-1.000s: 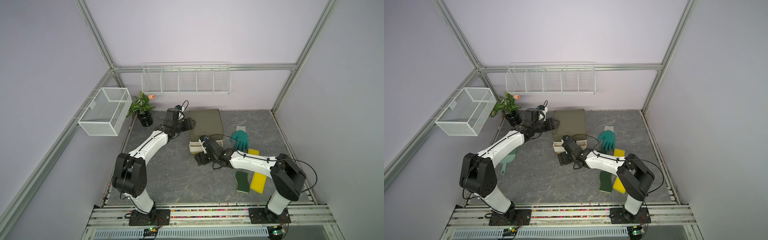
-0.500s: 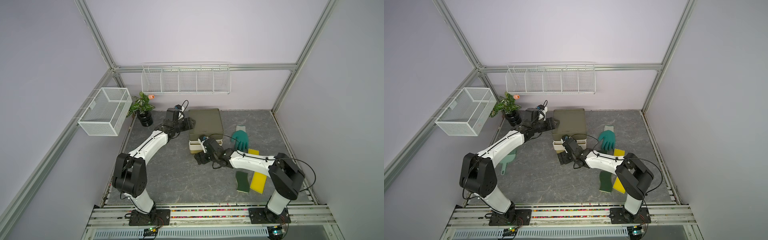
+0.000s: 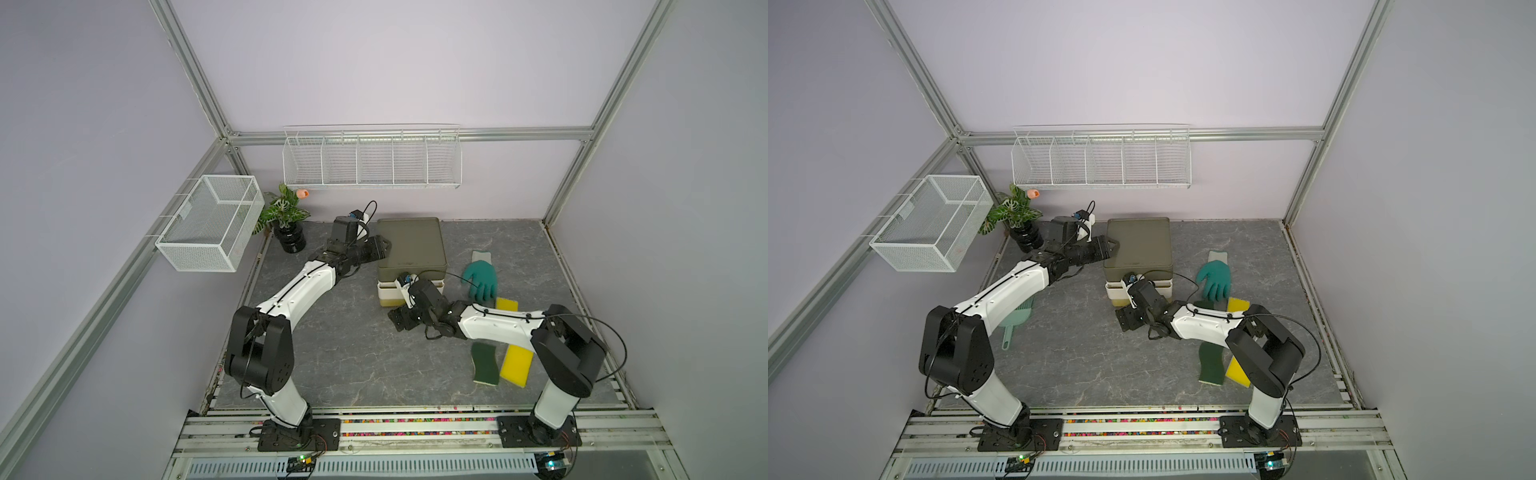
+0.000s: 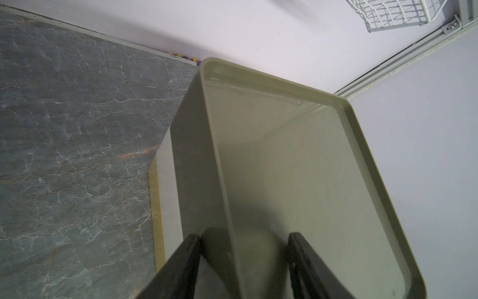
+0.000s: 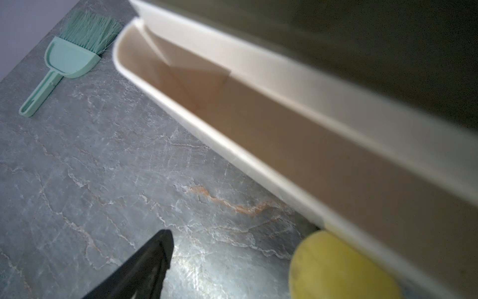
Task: Take the sponge out of the drawer
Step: Close the drawer in the storage box.
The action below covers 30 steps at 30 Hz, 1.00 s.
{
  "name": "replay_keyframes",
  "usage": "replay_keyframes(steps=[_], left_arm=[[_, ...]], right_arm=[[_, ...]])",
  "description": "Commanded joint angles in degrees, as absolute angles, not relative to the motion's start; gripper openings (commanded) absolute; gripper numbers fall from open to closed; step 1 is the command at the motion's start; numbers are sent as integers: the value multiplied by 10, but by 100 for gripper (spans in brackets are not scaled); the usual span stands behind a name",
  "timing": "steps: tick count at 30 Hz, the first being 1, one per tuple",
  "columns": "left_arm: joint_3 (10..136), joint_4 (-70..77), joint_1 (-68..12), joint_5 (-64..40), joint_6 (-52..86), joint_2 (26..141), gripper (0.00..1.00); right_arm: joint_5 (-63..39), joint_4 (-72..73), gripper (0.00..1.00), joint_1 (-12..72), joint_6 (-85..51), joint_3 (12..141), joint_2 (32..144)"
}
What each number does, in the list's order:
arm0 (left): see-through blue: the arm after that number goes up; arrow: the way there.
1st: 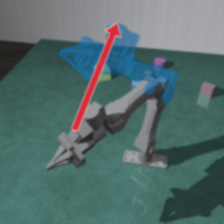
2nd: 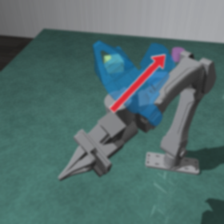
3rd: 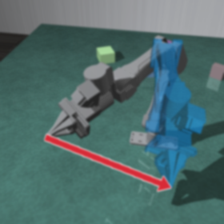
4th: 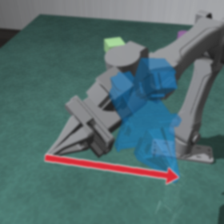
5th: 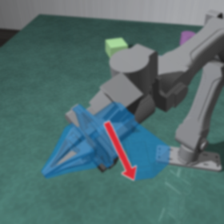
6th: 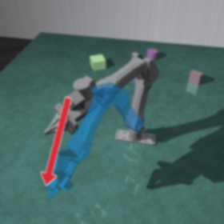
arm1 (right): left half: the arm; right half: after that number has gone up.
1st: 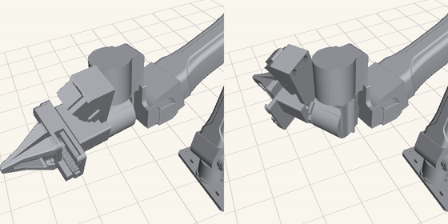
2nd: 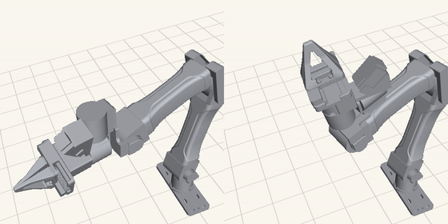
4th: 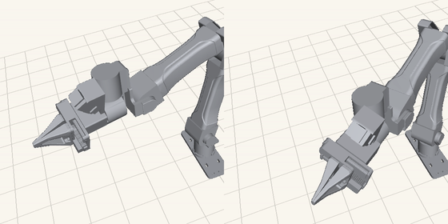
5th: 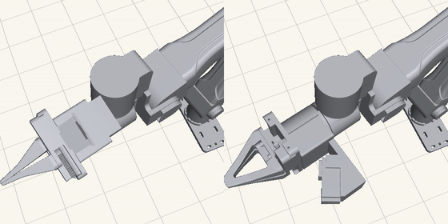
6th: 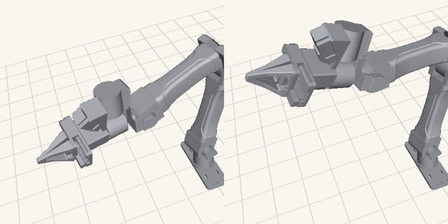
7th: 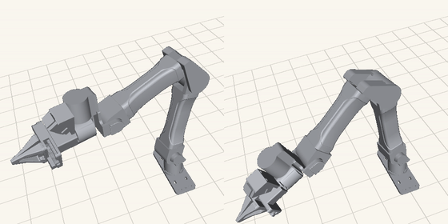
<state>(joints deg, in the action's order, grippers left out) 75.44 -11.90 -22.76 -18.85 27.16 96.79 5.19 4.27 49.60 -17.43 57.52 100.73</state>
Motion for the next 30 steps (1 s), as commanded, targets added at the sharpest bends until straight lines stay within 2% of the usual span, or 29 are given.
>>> replay_keyframes(steps=[1,30], left_arm=[[742,-190,-242,-218,260,998,58],[738,-187,-242,-219,259,1000,58]], right_arm=[[77,79,89,466,-211,554,985],[85,129,89,493,-188,449,892]])
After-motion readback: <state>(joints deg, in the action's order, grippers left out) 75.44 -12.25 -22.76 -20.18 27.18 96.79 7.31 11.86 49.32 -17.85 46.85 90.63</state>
